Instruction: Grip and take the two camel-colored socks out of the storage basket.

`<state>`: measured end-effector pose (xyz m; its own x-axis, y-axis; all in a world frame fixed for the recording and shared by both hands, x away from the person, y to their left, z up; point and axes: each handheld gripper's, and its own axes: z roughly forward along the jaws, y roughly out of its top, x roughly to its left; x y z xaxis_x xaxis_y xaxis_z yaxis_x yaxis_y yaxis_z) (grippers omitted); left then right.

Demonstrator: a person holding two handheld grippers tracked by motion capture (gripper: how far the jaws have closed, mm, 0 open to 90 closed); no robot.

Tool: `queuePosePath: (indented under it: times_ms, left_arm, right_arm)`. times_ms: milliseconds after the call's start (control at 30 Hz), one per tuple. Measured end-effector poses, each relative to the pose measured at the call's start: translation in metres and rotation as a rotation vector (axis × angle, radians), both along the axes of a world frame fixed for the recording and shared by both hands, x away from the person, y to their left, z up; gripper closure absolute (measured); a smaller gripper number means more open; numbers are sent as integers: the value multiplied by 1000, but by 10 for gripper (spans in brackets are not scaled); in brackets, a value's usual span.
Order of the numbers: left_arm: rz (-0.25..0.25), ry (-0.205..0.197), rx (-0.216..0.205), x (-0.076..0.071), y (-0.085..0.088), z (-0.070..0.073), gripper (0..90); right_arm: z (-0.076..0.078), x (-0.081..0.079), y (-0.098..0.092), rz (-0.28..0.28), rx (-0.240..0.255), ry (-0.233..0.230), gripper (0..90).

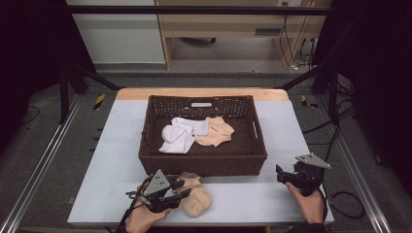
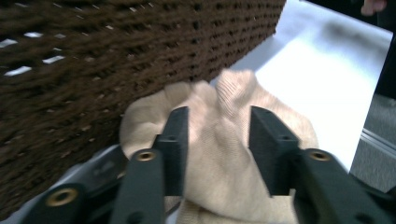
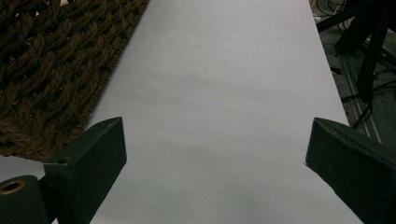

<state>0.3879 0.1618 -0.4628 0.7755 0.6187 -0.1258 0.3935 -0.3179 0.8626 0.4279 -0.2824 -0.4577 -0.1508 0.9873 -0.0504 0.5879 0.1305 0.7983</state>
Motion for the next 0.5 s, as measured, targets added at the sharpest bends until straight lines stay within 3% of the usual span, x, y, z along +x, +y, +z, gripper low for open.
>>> queuePosePath:
  times_ms: [67, 233, 500]
  left_arm:
    - [14, -4, -13, 0, 3, 1, 493]
    - [78, -24, -37, -2, 24, 7, 445]
    - [193, -20, 7, -4, 61, -1, 418]
  right_arm:
    - [0, 0, 0, -3, 2, -1, 53]
    - [0, -1, -2, -6, 0, -5, 53]
    - [1, -1, -4, -16, 10, -9, 52]
